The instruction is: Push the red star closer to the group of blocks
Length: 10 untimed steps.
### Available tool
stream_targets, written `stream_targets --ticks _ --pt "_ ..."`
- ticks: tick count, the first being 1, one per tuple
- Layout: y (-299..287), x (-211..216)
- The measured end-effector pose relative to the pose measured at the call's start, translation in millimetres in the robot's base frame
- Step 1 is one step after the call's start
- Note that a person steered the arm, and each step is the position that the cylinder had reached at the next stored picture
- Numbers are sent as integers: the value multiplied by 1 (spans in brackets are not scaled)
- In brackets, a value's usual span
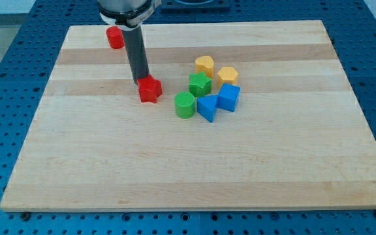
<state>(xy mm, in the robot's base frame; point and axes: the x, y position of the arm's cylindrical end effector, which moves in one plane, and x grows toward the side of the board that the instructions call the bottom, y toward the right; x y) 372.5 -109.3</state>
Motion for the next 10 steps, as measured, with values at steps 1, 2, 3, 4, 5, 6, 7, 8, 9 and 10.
stream_targets --ticks 1,2,3,4,5,6,7,8,9,10 --pt "2 4" --pt "-5 4" --pt "-20 9" --pt "-27 22" --pt "-27 41" --pt "-14 41" --pt "3 41" --pt "12 41" --pt "12 41" --pt "12 40"
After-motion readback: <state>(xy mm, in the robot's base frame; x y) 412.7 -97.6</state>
